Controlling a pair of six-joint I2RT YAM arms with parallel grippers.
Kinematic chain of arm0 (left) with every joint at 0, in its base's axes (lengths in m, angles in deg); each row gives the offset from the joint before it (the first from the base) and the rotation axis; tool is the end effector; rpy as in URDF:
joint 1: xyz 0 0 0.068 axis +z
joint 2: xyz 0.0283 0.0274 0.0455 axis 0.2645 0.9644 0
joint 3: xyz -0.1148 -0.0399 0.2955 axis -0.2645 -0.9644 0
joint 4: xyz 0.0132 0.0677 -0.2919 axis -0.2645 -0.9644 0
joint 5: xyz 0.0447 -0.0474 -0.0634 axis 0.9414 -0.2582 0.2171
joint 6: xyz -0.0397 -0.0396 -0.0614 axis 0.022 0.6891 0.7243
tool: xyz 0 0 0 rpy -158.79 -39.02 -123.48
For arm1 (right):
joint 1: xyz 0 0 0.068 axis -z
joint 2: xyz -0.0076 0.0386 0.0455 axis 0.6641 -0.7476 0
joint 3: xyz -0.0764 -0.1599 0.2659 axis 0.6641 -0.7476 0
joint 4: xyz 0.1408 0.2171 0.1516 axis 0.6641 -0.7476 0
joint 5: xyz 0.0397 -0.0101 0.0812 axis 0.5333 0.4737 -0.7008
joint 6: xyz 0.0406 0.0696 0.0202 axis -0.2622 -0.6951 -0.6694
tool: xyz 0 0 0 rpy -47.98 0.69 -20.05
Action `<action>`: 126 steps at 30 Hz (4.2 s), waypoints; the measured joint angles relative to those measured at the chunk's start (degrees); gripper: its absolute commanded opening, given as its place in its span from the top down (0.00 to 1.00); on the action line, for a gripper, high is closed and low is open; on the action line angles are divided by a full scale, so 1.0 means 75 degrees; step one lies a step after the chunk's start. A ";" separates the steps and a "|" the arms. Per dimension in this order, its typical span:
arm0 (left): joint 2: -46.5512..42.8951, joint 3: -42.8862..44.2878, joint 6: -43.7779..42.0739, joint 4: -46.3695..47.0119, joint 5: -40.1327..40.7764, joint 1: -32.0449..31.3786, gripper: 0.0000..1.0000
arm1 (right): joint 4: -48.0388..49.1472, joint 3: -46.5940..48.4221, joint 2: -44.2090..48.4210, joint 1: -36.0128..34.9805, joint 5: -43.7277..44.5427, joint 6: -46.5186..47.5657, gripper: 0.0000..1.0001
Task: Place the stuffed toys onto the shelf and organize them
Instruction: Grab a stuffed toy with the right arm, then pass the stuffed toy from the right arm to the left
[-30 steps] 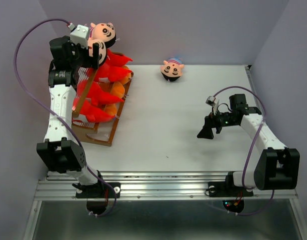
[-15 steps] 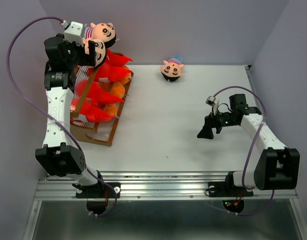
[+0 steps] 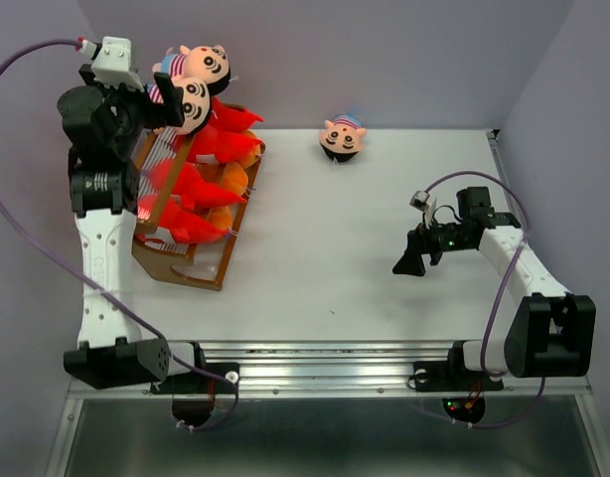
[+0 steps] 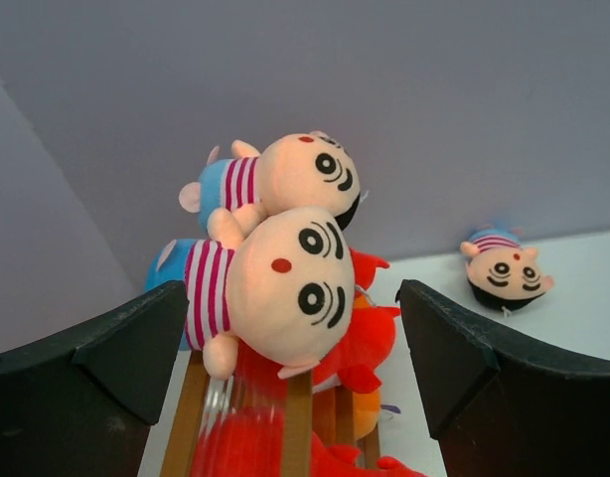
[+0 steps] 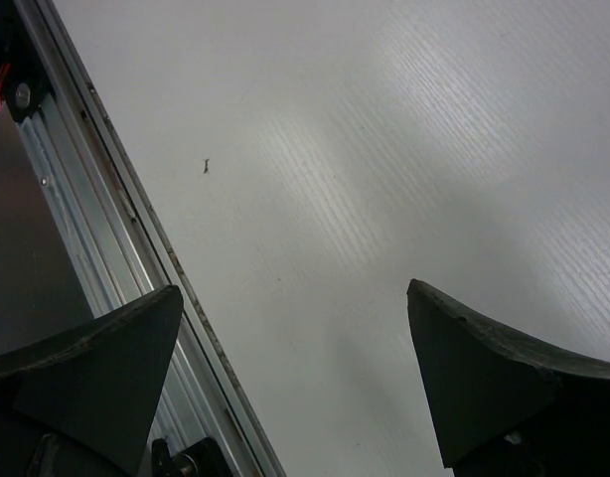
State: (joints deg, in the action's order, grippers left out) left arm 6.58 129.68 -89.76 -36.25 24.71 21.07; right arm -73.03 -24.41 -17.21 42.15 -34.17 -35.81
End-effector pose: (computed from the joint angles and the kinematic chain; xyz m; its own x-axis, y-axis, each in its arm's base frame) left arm 0.3436 0.0126 0.5971 0.1804 0.1095 -0.9775 0.1816 0.9730 0.1426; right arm 0.2718 0.0564 0.2548 -0.6174 -0.3190 -0.7191 -0.7568 0.4904 0.4322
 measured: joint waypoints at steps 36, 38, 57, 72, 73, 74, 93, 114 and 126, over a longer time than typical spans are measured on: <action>-0.6610 -0.6767 0.3171 0.0548 -0.1510 0.0000 0.01 | 0.3401 0.5505 -0.5231 -0.0111 0.1929 -0.5007 0.00; -0.6633 -0.6767 0.3279 0.0641 -0.1533 0.0000 0.01 | 0.3984 0.5438 -0.5295 -0.0187 0.2314 -0.5563 0.00; -0.6662 -0.6761 0.3888 0.1204 -0.1626 0.0000 0.01 | 0.7003 0.7222 -0.8253 -0.0813 0.3270 -1.0075 0.00; -0.6662 -0.6761 0.4380 0.1935 -0.1737 0.0000 0.01 | 0.9568 0.8443 -1.0273 -0.0933 0.3054 -1.2018 0.49; -0.6662 -0.6761 0.4421 0.1958 -0.1740 0.0000 0.01 | 0.9690 0.8443 -1.0334 -0.0933 0.3037 -1.2120 0.55; -0.6662 -0.6764 0.4456 0.1976 -0.1743 0.0000 0.01 | 0.9885 0.8443 -1.0427 -0.0933 0.2973 -1.2252 0.66; -0.6647 -0.7079 0.4363 0.1967 -0.2148 0.0000 0.02 | 1.2155 0.5243 -0.8408 -0.0568 0.0277 -1.3091 0.99; -0.6499 -0.6557 0.3876 0.1390 -0.2766 -0.1326 0.01 | 0.3649 0.1448 -0.1035 -0.0277 -0.0589 -0.4491 1.00; -0.6481 -0.6368 0.3800 0.0839 -0.2911 -0.2457 0.01 | 0.1300 0.0889 0.0297 -0.0277 -0.0431 -0.2579 1.00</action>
State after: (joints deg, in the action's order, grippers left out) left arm -42.03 81.92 -61.26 -29.95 2.88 2.65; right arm -63.28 -17.75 -14.98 40.07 -37.41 -55.15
